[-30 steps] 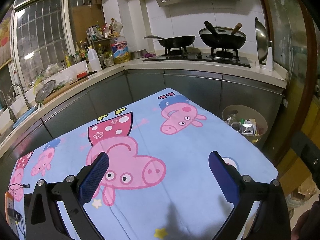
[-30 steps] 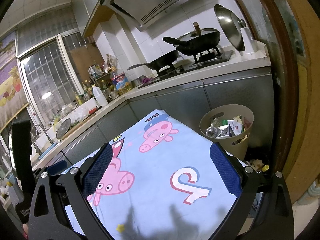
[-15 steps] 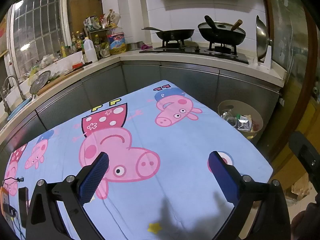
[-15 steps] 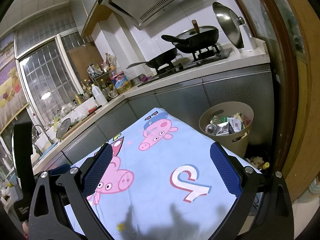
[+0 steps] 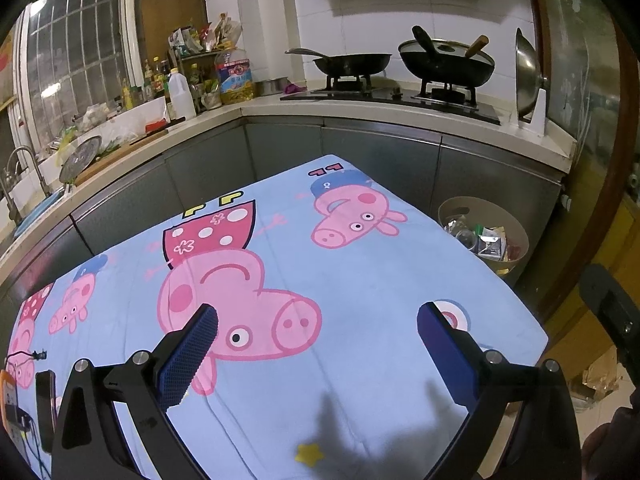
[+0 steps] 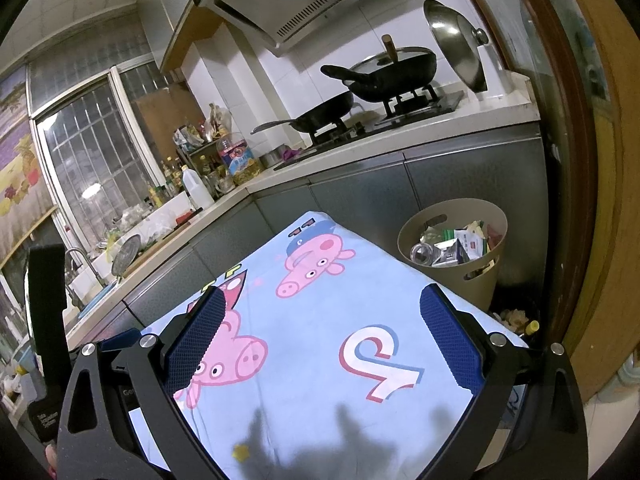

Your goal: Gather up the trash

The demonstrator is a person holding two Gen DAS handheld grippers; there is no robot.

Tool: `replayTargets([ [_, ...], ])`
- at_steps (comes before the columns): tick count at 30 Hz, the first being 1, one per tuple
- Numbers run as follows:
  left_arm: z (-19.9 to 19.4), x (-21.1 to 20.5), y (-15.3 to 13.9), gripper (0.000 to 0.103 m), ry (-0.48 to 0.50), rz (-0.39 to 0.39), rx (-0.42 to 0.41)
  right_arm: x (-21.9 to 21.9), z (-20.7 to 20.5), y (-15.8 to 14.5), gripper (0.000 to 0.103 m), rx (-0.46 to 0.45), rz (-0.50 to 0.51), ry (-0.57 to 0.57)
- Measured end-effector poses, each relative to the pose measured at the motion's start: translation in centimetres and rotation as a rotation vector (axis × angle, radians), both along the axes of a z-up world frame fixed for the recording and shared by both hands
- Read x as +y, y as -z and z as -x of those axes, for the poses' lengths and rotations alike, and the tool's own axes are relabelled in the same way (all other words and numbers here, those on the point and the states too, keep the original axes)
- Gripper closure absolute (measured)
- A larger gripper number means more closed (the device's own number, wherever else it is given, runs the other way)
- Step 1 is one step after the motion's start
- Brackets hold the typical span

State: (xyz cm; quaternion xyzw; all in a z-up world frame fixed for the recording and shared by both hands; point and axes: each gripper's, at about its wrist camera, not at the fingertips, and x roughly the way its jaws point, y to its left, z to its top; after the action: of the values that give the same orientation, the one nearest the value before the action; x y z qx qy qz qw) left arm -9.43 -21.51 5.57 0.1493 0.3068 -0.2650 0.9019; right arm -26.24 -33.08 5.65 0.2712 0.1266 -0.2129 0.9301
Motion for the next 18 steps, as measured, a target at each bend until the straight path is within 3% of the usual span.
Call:
replayTargets([
  [18,-0.05,-0.15,0.09,0.004,0.003,-0.004,0.011,-0.01,-0.09,0.03,0.006,0.004,-0.003,0.001],
])
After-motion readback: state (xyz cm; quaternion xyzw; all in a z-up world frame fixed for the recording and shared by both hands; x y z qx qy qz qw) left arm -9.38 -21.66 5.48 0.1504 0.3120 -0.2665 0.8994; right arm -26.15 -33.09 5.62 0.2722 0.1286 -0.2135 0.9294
